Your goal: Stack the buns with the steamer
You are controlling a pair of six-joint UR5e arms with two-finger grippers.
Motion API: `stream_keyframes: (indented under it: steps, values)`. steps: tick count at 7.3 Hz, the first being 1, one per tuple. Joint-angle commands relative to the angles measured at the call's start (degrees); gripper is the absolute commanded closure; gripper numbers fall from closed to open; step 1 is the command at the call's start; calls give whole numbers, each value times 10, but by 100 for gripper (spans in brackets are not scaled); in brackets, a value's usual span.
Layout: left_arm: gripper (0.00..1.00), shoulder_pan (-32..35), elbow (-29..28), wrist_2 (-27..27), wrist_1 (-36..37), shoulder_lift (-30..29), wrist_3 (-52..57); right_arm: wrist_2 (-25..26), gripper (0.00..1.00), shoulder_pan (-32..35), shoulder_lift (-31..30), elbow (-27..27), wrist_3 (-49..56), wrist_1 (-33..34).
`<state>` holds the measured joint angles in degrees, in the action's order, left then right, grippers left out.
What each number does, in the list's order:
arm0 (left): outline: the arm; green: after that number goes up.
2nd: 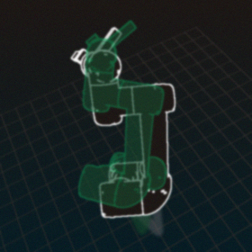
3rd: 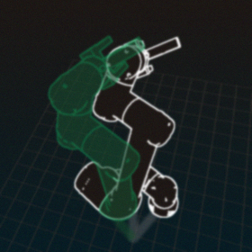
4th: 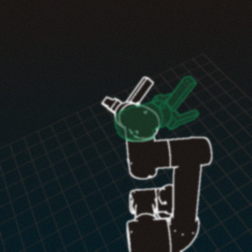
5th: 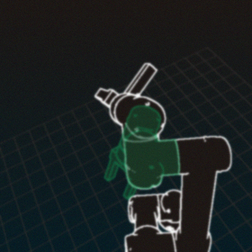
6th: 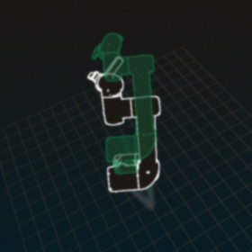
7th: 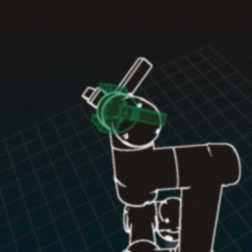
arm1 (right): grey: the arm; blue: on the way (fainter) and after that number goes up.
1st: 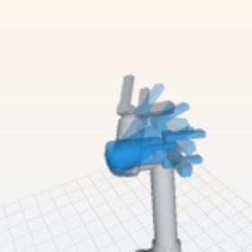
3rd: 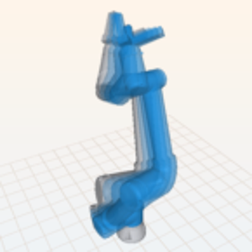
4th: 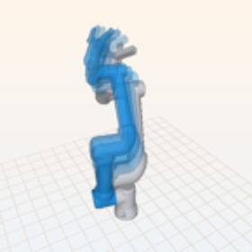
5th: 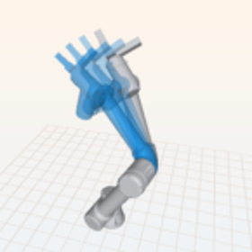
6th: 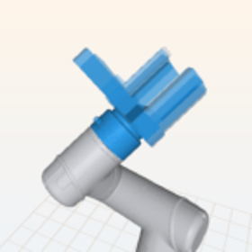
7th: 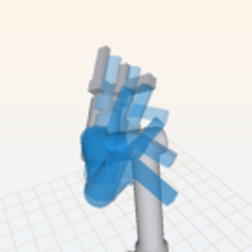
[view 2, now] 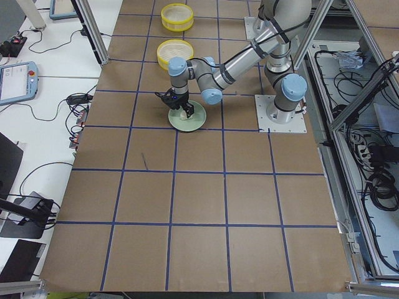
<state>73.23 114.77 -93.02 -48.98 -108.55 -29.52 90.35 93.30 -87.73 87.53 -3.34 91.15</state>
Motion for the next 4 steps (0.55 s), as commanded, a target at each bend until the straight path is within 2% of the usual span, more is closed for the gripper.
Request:
stream_keyframes:
  steps: [1, 2, 3, 4]
  values:
    - [48, 0, -3, -2, 0, -5, 1, 0, 0, 0, -1, 2, 0, 0]
    - [69, 0, -3, -2, -1, -5, 0, 0, 0, 0, -1, 2, 0, 0]
    - [86, -1, -6, -2, -1, -3, 1, 0, 0, 0, -1, 2, 0, 0]
    - [93, -1, -10, -4, -2, 7, 0, 0, 0, 0, -1, 2, 0, 1]
